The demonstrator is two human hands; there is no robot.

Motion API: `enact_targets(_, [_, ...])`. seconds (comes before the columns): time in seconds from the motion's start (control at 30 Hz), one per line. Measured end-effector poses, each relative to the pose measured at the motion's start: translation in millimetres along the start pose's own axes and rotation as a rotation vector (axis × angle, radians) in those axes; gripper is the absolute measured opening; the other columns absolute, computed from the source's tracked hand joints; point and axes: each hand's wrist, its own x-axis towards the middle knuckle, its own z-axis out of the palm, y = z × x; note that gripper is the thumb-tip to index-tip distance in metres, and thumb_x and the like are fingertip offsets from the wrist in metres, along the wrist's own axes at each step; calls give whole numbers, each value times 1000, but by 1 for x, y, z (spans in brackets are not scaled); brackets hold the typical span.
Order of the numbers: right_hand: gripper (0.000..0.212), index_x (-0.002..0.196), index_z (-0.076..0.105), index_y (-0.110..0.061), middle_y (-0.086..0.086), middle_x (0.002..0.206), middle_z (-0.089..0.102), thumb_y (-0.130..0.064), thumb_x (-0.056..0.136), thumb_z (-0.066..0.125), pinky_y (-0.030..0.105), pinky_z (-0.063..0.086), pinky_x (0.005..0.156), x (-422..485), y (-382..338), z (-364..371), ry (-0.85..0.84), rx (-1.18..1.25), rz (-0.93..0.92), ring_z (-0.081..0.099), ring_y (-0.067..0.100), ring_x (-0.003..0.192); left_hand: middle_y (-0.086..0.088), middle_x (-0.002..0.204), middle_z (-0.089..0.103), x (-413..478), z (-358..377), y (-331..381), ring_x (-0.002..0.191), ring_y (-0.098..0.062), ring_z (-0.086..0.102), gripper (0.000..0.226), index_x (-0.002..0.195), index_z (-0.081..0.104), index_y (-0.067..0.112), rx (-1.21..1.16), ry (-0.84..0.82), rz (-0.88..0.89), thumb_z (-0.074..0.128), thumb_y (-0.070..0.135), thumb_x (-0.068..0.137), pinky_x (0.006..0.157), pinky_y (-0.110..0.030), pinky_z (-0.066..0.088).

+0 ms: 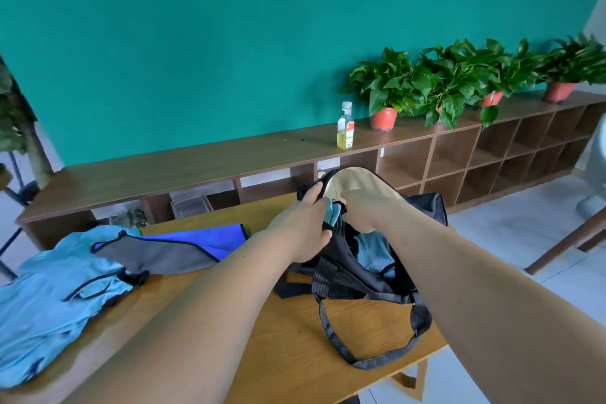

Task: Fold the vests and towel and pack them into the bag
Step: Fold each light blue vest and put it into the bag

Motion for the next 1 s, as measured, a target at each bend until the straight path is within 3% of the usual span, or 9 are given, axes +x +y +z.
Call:
enact_targets(0.1, [51,153,40,-8,6,134,57,-10,104,54,28,47,97,-31,-21,-14,116,-23,8,58,26,120,13,173,-18,-25,-3,-11,151,-30,35,72,167,19,21,36,20,-26,55,36,106,107,-44,49])
enact_targets(0.17, [62,157,31,-10,11,131,58,-9,101,57,33,50,92,-44,-39,-15,164,-66,-54,59,31,117,12,174,-18,-45,-4,-23,152,-32,33,72,166,21,19,50,28,-47,56,36,106,110,-47,48])
enact_targets(0.23, [73,161,23,-10,16,121,59,-7,97,58,39,50,73,-44,-58,-7,198,-40,-113,58,34,102,9,174,-17,-62,-2,-35,152,-36,33,70,165,24,18,63,21,-75,56,36,105,113,-50,46])
enact_targets(0.27, [77,164,19,-12,19,126,56,-7,97,58,40,48,69,-44,-69,-2,225,-11,-151,57,36,103,9,174,-18,-72,0,-42,152,-37,32,68,164,27,17,72,16,-96,56,36,105,113,-52,45])
enact_targets(0.33, [76,165,20,-18,21,143,47,-7,99,57,45,51,83,-50,-93,9,240,50,-204,55,40,121,8,173,-20,-92,4,-57,151,-38,32,65,162,30,15,87,-1,-153,55,37,105,112,-52,46])
enact_targets(0.43, [66,159,31,-22,17,151,43,-7,100,56,49,53,101,-58,-132,28,196,89,-257,48,39,134,8,174,-20,-122,13,-81,146,-36,39,66,162,29,16,106,-10,-240,53,38,105,103,-50,51])
enact_targets(0.57, [69,162,26,-28,11,151,38,-11,101,54,50,51,99,-52,-190,57,121,65,-371,44,36,135,5,175,-16,-166,27,-117,149,-35,35,73,165,22,19,112,-14,-354,56,39,104,106,-48,49])
enact_targets(0.73, [74,165,19,-33,5,165,26,-13,103,52,51,47,108,-46,-246,94,90,76,-506,35,33,146,1,176,-11,-214,41,-158,155,-33,25,73,165,22,19,114,-17,-469,58,39,104,115,-47,41])
enact_targets(1.0, [68,167,10,-33,-3,176,-5,-31,110,47,56,29,124,-26,-306,136,14,136,-575,2,29,161,-7,176,-6,-249,69,-219,159,-36,9,77,165,21,21,146,44,-652,60,40,102,127,-49,23])
